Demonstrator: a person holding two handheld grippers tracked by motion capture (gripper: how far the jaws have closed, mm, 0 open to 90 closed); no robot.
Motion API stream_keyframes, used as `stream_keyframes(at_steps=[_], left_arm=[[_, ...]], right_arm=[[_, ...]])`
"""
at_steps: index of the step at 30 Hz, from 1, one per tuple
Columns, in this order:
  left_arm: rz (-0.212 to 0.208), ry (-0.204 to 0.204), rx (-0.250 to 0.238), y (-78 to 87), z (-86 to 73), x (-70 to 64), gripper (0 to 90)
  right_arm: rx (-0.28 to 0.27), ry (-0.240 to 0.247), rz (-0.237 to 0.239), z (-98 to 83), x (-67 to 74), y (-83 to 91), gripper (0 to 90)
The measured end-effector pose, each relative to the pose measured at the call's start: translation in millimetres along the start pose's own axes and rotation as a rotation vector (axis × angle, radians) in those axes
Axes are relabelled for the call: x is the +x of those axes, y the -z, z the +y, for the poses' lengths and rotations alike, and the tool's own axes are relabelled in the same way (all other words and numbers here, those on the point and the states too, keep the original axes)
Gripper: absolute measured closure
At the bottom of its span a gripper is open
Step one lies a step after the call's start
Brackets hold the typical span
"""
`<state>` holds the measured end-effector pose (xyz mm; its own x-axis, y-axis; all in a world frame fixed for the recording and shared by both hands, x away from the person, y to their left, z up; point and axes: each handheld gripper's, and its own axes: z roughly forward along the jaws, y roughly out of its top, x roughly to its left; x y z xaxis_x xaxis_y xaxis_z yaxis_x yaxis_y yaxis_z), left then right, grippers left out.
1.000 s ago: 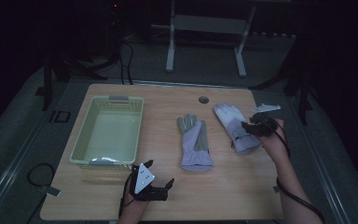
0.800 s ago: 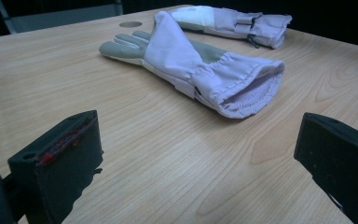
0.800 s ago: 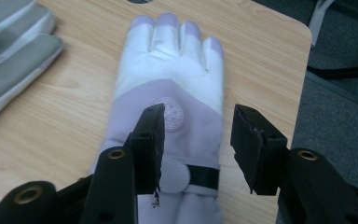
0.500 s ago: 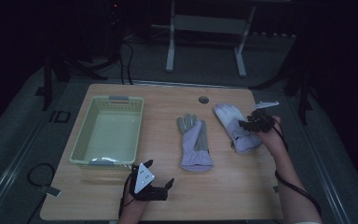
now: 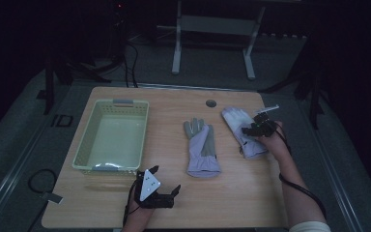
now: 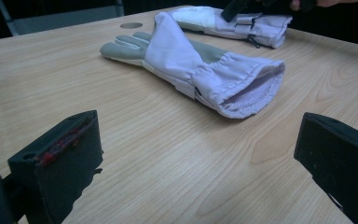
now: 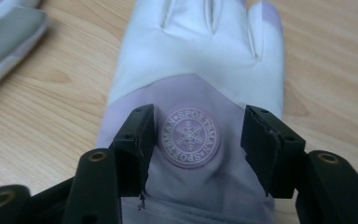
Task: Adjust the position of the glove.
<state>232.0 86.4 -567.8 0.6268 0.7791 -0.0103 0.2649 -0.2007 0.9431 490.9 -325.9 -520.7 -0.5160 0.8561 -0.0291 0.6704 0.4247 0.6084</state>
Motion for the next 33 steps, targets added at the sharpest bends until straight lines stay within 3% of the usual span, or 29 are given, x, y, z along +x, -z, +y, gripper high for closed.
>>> stream_keyframes(at_steps=[2,6,12,17,21,25,30,33], left_arm=[[0.0,0.0,0.0,-0.1,0.0,0.0,0.7],[0.001,-0.002,-0.001,-0.2,0.0,-0.3,0.7],[0.001,-0.001,-0.001,-0.1,0.0,-0.2,0.7],[0.001,0.003,-0.002,0.0,-0.1,0.5,0.7],[0.001,0.005,0.001,-0.1,0.0,0.6,0.7],[0.004,0.002,-0.001,-0.1,0.0,0.2,0.7],[0.0,0.002,0.002,-0.2,0.1,0.4,0.7],[0.0,0.001,0.002,-0.3,0.1,0.0,0.7]], right_arm=[[0.014,0.011,0.008,-2.6,-0.7,-4.2,47.2],[0.006,0.053,0.023,-4.7,3.5,-6.5,62.1],[0.0,0.031,-0.016,-5.4,12.9,-4.2,74.2],[-0.022,-0.028,-0.145,-4.4,26.1,14.0,79.2],[-0.055,-0.068,-0.175,-3.7,35.7,34.6,79.7],[-0.093,-0.156,-0.189,-4.5,44.2,59.0,79.9],[-0.109,-0.124,-0.244,-12.1,62.1,81.4,79.8],[-0.121,-0.162,-0.23,-20.0,66.0,93.1,80.0]])
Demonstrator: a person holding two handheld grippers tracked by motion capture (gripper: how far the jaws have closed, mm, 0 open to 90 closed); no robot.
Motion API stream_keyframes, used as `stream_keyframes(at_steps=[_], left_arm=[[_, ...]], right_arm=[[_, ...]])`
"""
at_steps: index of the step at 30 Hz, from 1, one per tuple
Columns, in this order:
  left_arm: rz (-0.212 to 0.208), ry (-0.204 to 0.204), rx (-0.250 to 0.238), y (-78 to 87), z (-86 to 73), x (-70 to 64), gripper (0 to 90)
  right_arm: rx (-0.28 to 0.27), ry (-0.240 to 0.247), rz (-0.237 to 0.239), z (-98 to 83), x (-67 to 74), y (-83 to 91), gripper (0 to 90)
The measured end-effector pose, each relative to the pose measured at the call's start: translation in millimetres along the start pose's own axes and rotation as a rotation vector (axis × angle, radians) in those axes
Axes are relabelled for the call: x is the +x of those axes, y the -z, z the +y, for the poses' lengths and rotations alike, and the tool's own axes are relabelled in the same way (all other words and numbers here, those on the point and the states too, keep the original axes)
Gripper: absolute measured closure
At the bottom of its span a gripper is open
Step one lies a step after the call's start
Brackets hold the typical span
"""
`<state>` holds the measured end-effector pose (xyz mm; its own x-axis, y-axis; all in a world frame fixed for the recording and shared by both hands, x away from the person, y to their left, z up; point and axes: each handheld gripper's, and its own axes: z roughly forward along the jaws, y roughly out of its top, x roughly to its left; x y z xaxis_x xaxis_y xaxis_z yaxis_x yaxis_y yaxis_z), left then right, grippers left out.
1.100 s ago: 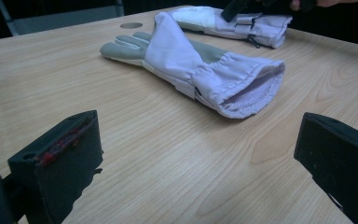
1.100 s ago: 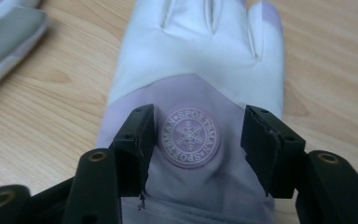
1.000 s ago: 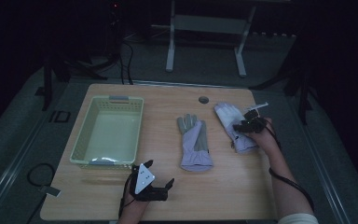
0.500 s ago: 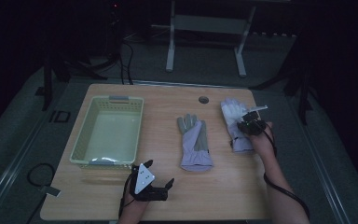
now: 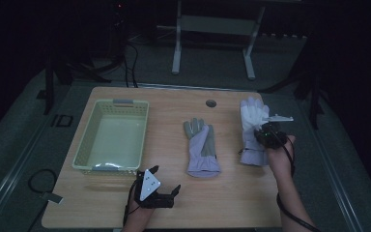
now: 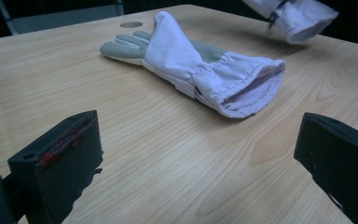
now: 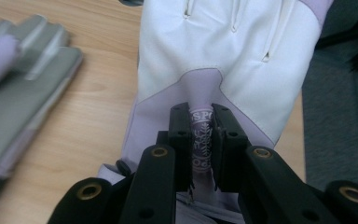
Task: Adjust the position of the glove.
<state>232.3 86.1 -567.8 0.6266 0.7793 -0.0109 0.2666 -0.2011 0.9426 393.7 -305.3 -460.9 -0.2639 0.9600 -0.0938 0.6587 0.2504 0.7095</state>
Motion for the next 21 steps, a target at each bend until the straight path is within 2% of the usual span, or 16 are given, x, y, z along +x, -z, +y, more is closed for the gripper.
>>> stream_keyframes(at_steps=[3,5,7,10,17,21], left_arm=[[-0.001,0.0,0.001,0.0,0.0,0.1,0.7],[0.0,0.0,0.0,0.1,0.0,0.1,0.7],[-0.001,0.001,0.0,0.2,0.0,0.3,0.7],[-0.002,0.001,0.001,0.1,0.0,0.2,0.7],[-0.003,-0.004,0.0,-0.2,0.0,-0.2,0.7],[-0.001,-0.006,-0.001,-0.1,0.0,-0.4,0.7]], right_arm=[[0.006,-0.02,-0.007,-8.5,2.2,9.3,80.0],[0.004,-0.063,0.003,-16.2,2.0,13.3,79.9],[0.002,-0.08,0.01,-23.5,4.1,13.7,79.9],[0.026,-0.07,0.014,-30.2,7.1,5.8,79.8],[0.099,-0.104,0.034,-41.9,4.9,-23.7,79.0],[0.102,-0.104,0.018,-44.4,5.0,-33.1,74.4]])
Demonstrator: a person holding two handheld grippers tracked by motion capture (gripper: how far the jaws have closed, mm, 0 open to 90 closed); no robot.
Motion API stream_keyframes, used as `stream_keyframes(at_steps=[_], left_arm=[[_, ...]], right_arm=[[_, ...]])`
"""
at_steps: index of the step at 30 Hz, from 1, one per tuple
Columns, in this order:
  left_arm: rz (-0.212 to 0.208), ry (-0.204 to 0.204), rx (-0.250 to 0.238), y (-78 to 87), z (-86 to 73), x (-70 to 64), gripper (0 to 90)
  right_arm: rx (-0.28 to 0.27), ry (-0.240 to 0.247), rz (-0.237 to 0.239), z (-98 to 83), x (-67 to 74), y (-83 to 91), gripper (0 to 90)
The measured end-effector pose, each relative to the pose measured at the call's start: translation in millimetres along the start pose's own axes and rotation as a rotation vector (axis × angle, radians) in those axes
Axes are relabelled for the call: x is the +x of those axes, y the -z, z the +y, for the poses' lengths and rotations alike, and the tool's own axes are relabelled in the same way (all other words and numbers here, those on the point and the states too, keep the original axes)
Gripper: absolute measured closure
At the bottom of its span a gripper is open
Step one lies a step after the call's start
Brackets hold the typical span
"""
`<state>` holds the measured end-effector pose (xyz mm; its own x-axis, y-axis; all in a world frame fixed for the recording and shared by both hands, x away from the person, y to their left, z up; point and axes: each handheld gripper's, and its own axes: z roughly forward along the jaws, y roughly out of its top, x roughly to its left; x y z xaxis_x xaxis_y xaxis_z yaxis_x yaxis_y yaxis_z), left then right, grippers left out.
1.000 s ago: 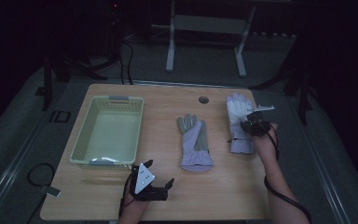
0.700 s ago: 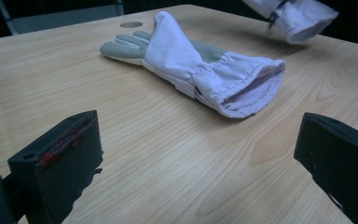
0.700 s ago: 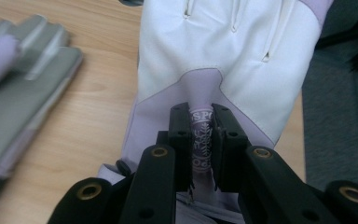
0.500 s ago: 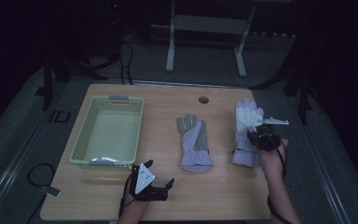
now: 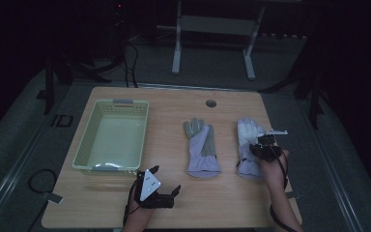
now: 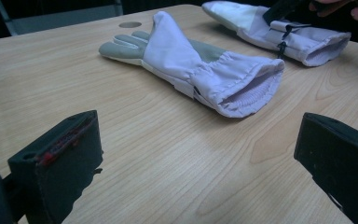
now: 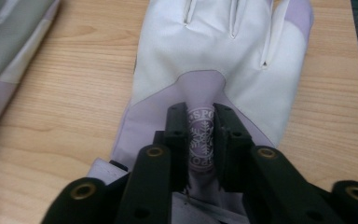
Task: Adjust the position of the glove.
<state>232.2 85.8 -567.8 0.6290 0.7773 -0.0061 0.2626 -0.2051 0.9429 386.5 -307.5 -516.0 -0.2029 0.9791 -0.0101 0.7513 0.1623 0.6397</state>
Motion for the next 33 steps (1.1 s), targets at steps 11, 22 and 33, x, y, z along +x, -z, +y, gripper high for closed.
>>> stream_keyframes(at_steps=[11,22,33], left_arm=[[0.003,-0.002,0.0,0.0,0.0,-0.2,0.7],[-0.002,0.001,0.0,0.1,0.0,0.1,0.7],[-0.001,-0.002,0.0,0.0,0.0,0.0,0.7]], right_arm=[[0.004,0.004,0.043,-1.9,-6.2,-10.2,57.7],[-0.019,0.083,0.153,0.0,-18.9,12.0,48.5],[-0.022,0.154,0.155,0.5,-32.5,30.3,43.3]])
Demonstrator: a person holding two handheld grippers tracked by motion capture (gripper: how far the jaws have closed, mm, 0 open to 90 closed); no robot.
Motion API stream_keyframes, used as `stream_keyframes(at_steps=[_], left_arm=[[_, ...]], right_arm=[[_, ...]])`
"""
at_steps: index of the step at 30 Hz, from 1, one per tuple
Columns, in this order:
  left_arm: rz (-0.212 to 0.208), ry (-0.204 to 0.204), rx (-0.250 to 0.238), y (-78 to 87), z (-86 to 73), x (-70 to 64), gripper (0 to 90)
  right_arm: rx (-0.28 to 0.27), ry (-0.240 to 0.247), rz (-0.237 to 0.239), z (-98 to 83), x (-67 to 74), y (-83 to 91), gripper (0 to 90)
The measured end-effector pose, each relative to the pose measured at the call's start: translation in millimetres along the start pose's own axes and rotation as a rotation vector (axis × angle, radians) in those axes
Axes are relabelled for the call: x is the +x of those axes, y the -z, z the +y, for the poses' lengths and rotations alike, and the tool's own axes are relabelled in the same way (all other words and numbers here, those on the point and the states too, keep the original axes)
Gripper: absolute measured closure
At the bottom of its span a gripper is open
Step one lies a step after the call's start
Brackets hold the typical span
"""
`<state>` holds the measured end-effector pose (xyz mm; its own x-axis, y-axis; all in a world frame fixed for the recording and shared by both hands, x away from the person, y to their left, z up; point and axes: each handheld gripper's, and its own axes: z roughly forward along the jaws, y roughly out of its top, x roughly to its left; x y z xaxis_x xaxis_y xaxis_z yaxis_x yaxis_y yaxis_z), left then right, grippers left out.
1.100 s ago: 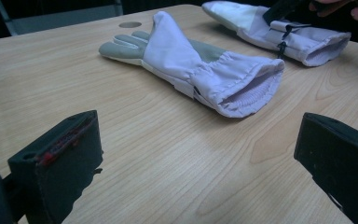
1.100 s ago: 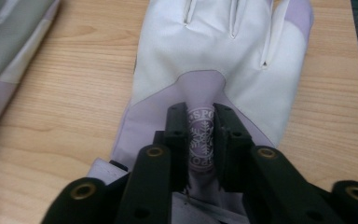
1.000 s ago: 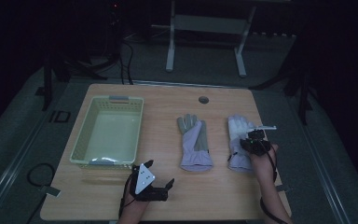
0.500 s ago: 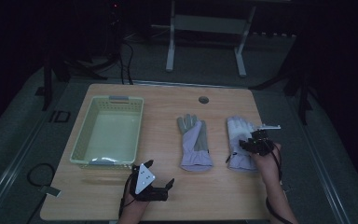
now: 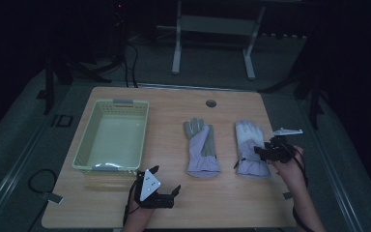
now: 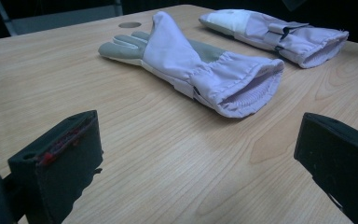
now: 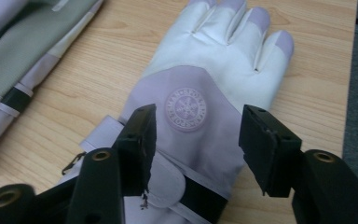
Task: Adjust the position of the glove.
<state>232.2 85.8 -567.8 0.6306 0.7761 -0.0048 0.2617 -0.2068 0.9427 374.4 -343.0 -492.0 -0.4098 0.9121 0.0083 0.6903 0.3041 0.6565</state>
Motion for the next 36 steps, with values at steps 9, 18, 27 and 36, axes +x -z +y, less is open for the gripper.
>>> stream_keyframes(at_steps=[9,18,27,36], left_arm=[[0.006,0.0,-0.001,0.1,-0.1,-0.3,0.7],[0.006,-0.002,-0.001,0.2,-0.1,-0.4,0.7],[0.008,0.0,-0.001,0.1,-0.1,-0.4,0.7],[0.008,0.006,0.001,-0.1,0.1,0.1,0.7]], right_arm=[[0.029,0.008,0.007,-5.0,0.7,-19.0,42.9],[0.046,-0.015,0.049,-14.3,-6.5,-41.3,53.1],[0.058,0.021,0.03,-13.3,5.0,-41.4,78.2],[0.027,-0.046,0.019,-3.1,1.4,-16.5,81.6]])
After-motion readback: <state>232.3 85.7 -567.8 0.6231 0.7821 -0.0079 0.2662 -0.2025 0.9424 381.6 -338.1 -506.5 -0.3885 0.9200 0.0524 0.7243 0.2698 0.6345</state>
